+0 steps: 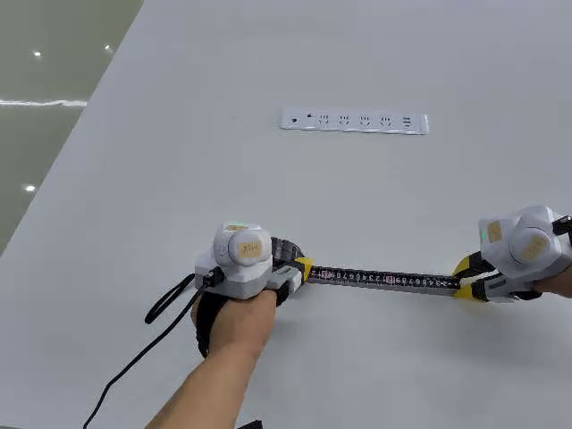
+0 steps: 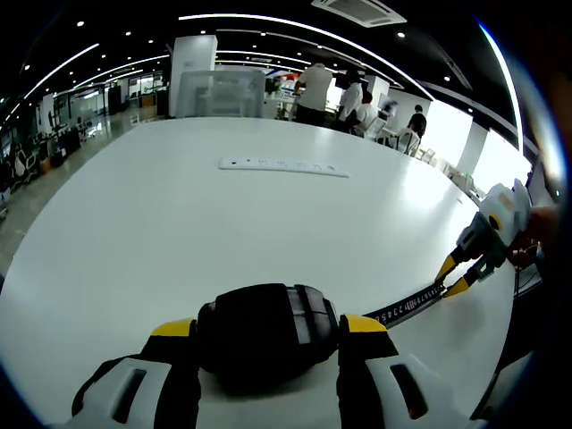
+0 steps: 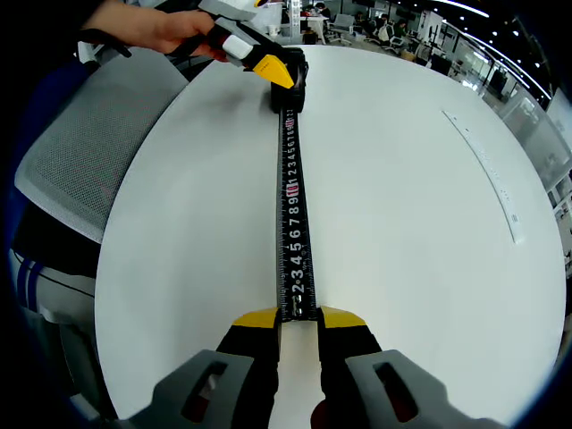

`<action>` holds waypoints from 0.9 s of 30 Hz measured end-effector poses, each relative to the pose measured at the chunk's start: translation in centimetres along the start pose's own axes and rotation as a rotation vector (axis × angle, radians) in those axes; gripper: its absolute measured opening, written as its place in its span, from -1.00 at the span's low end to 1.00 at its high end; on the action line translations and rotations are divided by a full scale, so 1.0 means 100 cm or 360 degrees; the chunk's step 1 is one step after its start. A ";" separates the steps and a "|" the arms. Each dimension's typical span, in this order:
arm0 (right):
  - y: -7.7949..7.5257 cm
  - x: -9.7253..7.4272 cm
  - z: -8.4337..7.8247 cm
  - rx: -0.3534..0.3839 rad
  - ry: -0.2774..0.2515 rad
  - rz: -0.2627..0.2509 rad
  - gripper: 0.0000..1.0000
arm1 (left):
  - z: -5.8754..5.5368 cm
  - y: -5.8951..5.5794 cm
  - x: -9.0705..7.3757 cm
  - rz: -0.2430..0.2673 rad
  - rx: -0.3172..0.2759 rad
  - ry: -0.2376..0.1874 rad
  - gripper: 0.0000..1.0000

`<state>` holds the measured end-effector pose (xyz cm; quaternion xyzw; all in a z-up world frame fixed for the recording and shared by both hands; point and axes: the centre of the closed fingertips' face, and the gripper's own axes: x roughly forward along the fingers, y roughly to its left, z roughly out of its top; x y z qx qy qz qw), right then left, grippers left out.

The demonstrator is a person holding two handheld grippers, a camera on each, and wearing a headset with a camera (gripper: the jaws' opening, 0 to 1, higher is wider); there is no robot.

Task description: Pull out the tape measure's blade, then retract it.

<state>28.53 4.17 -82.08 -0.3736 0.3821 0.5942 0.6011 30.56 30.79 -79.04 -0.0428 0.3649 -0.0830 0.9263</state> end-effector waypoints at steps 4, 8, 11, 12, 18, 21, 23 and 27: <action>0.000 0.002 0.005 0.0024 -0.0027 0.0002 -0.76 | 0.000 0.000 0.000 -0.0006 0.0010 -0.0005 0.15; 0.000 0.006 0.013 0.0022 -0.0043 0.0008 -0.76 | 0.000 0.000 0.000 -0.0011 0.0009 -0.0004 0.15; -0.001 0.009 0.018 0.0022 -0.0048 0.0013 -0.76 | 0.000 0.000 0.000 -0.0015 0.0011 -0.0004 0.15; -0.001 0.010 0.018 0.0021 -0.0050 0.0015 -0.77 | 0.000 0.000 0.000 -0.0016 0.0014 -0.0005 0.15; 0.000 0.013 0.024 0.0011 -0.0059 0.0021 -0.77 | 0.000 0.000 0.000 -0.0023 0.0011 -0.0009 0.14; -0.001 0.015 0.026 0.0011 -0.0067 0.0026 -0.77 | 0.000 0.000 0.000 -0.0025 0.0013 -0.0010 0.14; 0.000 0.016 0.028 0.0015 -0.0075 0.0029 -0.77 | 0.000 0.000 0.000 -0.0026 0.0013 -0.0012 0.14; -0.001 0.019 0.032 0.0025 -0.0083 0.0034 -0.77 | 0.000 0.000 0.000 -0.0027 0.0011 -0.0014 0.14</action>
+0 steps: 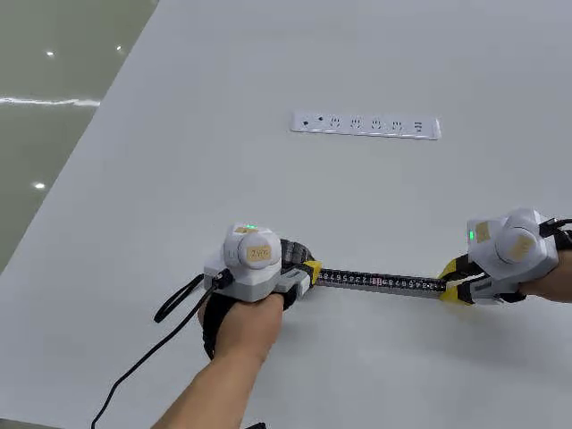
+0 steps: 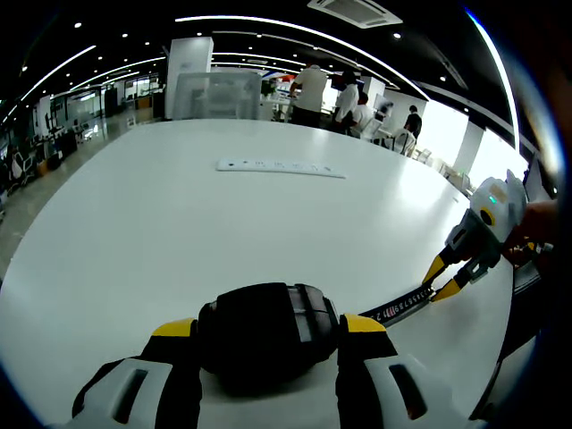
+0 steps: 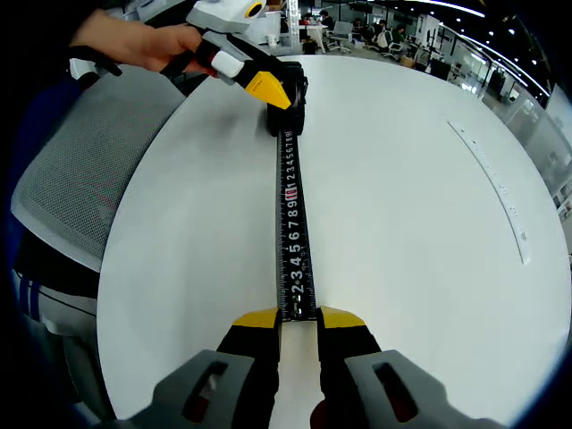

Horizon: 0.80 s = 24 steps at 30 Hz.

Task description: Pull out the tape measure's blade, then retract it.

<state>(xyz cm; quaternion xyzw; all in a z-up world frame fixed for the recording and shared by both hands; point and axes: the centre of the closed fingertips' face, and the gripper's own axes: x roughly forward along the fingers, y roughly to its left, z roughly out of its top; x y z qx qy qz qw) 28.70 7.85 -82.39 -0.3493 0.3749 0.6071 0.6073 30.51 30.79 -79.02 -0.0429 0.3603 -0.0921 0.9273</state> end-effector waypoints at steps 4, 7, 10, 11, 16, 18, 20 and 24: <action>0.001 0.002 0.006 0.0003 -0.0009 0.0006 -0.77 | 0.000 0.000 0.000 -0.0004 -0.0002 0.0000 0.14; 0.003 0.003 0.010 0.0006 -0.0017 0.0010 -0.77 | 0.000 0.000 0.000 -0.0006 -0.0002 -0.0001 0.14; 0.003 0.004 0.014 0.0011 -0.0026 0.0013 -0.77 | 0.000 -0.001 0.000 -0.0010 -0.0005 -0.0004 0.14; 0.003 0.005 0.014 0.0011 -0.0029 0.0015 -0.77 | 0.000 -0.001 0.000 -0.0013 -0.0005 -0.0005 0.14; 0.002 0.008 0.016 0.0018 -0.0044 0.0024 -0.77 | 0.000 -0.001 -0.001 -0.0023 -0.0001 -0.0005 0.14; 0.003 0.008 0.018 0.0018 -0.0050 0.0025 -0.77 | 0.000 -0.001 -0.001 -0.0027 -0.0001 -0.0008 0.14; 0.003 0.010 0.020 0.0020 -0.0055 0.0030 -0.77 | 0.000 -0.001 -0.001 -0.0029 -0.0003 -0.0010 0.14; 0.002 0.013 0.023 0.0015 -0.0060 0.0033 -0.77 | 0.000 0.000 -0.001 -0.0035 -0.0009 -0.0013 0.13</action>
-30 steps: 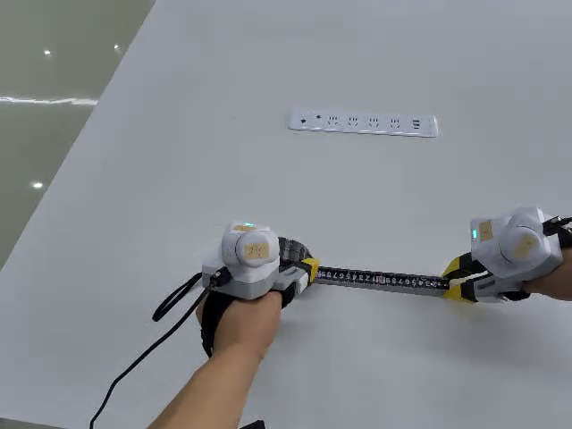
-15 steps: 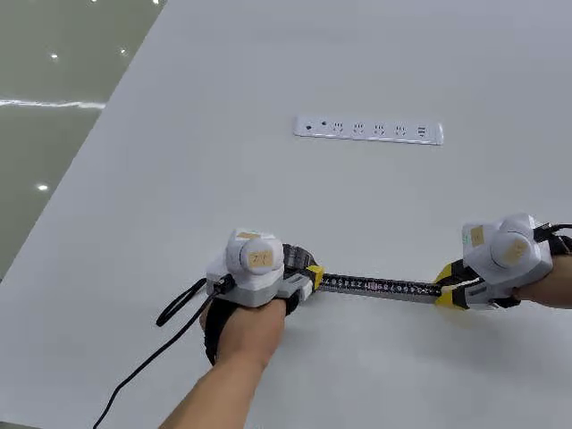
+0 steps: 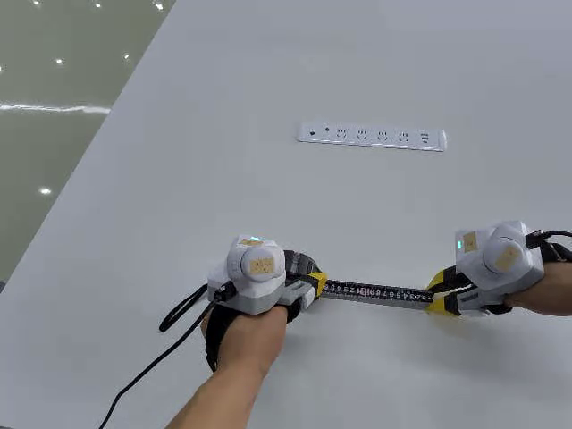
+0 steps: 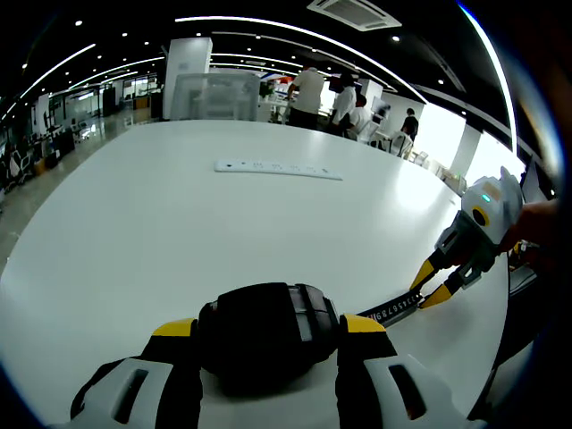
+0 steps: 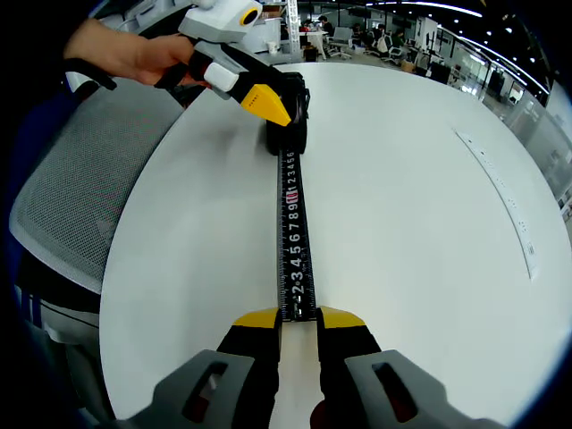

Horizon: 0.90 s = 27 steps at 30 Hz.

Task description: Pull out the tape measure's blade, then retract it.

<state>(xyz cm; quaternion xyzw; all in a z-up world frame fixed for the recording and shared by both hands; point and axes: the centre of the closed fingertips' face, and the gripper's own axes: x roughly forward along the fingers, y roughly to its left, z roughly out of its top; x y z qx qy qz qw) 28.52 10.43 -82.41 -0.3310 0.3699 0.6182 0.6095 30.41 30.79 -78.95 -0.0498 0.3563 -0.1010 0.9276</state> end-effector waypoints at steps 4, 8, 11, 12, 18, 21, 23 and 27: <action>-0.001 0.002 0.003 -0.0002 -0.0007 0.0003 -0.77 | 0.000 0.000 0.000 -0.0004 -0.0008 -0.0005 0.13; -0.001 0.004 0.007 -0.0005 -0.0015 0.0005 -0.77 | 0.000 0.000 0.000 -0.0008 -0.0011 -0.0008 0.13; -0.002 0.006 0.010 -0.0011 -0.0017 0.0008 -0.77 | 0.000 0.000 -0.001 -0.0015 -0.0010 -0.0007 0.13; -0.002 0.007 0.010 -0.0010 -0.0018 0.0008 -0.77 | 0.000 0.001 0.000 -0.0016 -0.0013 -0.0007 0.13; -0.002 0.009 0.015 -0.0013 -0.0026 0.0015 -0.77 | 0.000 0.001 0.000 -0.0021 -0.0017 -0.0010 0.13; 0.000 0.011 0.020 -0.0013 -0.0039 0.0017 -0.77 | 0.000 0.001 0.000 -0.0025 -0.0020 -0.0009 0.13; 0.000 0.013 0.024 -0.0018 -0.0046 0.0018 -0.77 | 0.000 0.001 0.000 -0.0027 -0.0019 -0.0009 0.13; -0.001 0.017 0.029 -0.0030 -0.0055 0.0019 -0.77 | 0.000 0.001 0.000 -0.0029 -0.0020 -0.0007 0.13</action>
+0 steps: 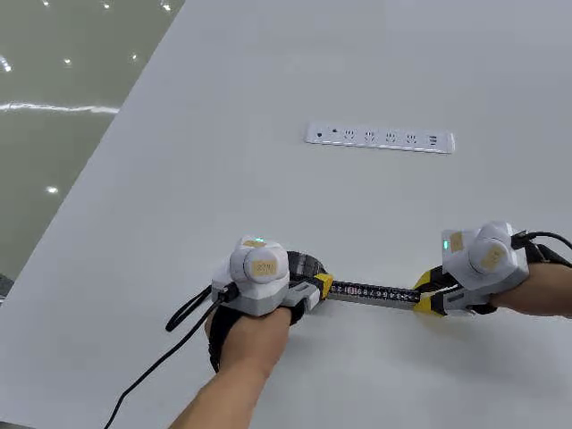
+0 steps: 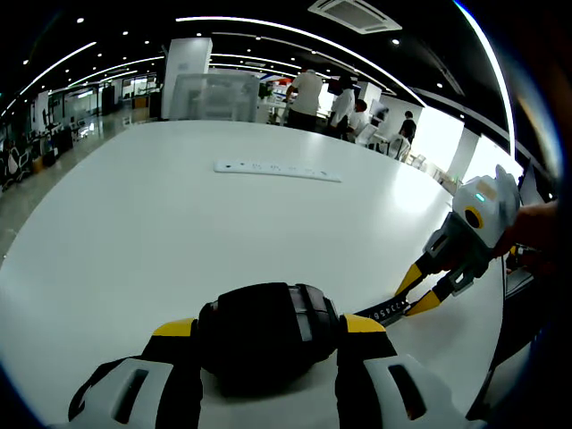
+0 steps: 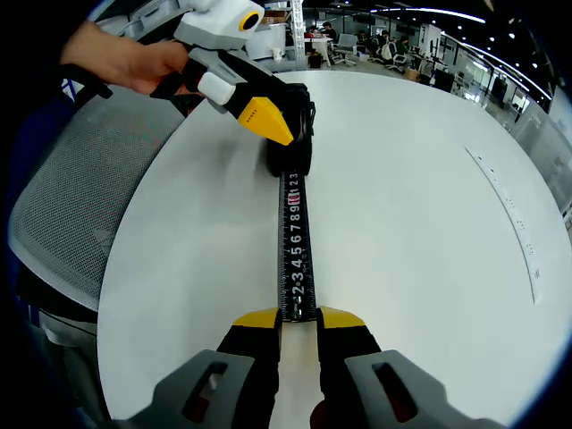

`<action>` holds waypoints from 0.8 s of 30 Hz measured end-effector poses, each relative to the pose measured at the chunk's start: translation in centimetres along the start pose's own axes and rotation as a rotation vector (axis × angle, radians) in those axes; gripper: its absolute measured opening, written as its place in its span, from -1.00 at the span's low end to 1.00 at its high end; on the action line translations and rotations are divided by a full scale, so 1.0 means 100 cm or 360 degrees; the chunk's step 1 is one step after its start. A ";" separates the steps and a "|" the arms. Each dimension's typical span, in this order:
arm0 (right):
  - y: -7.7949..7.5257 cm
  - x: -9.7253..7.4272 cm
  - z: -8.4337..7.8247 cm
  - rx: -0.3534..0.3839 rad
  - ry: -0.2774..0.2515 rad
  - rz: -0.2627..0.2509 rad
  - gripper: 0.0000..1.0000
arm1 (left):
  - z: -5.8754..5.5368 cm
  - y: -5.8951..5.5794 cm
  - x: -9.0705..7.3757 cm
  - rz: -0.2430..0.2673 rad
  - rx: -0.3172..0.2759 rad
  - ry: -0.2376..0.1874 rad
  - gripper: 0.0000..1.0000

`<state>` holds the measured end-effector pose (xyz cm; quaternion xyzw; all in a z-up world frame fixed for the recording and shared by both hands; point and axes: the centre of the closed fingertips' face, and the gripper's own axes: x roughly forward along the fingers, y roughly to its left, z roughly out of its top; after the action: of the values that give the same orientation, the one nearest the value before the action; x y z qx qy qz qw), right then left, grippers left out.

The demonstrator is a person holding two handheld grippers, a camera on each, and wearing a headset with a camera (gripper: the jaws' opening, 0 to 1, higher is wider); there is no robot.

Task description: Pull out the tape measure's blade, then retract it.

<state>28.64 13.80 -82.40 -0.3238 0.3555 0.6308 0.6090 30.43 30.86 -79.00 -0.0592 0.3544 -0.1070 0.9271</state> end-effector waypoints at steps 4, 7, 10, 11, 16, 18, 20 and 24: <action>0.000 0.003 0.004 -0.0009 -0.0007 0.0006 -0.77 | 0.000 0.000 0.000 -0.0003 -0.0001 0.0001 0.13; -0.001 0.004 0.006 -0.0002 -0.0015 0.0011 -0.77 | 0.000 0.000 0.000 -0.0006 -0.0001 0.0001 0.13; -0.001 0.006 0.009 0.0002 -0.0021 0.0015 -0.77 | 0.000 0.000 0.000 -0.0006 -0.0003 0.0000 0.13; -0.001 0.007 0.010 0.0004 -0.0023 0.0016 -0.77 | 0.000 0.000 0.000 -0.0006 -0.0004 0.0000 0.13; -0.001 0.009 0.016 0.0011 -0.0036 0.0025 -0.77 | 0.001 0.000 0.000 -0.0006 -0.0005 -0.0002 0.13; -0.001 0.011 0.018 0.0010 -0.0043 0.0026 -0.77 | 0.000 0.000 0.000 -0.0006 -0.0008 -0.0003 0.13; -0.001 0.013 0.021 0.0009 -0.0047 0.0029 -0.77 | 0.001 0.000 0.000 -0.0005 -0.0008 -0.0004 0.13; 0.000 0.016 0.027 0.0004 -0.0056 0.0034 -0.77 | 0.001 0.000 0.000 -0.0009 -0.0008 -0.0003 0.13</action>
<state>28.64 16.91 -82.31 -0.3081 0.3490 0.6424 0.6088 30.47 30.90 -78.94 -0.0628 0.3537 -0.1087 0.9269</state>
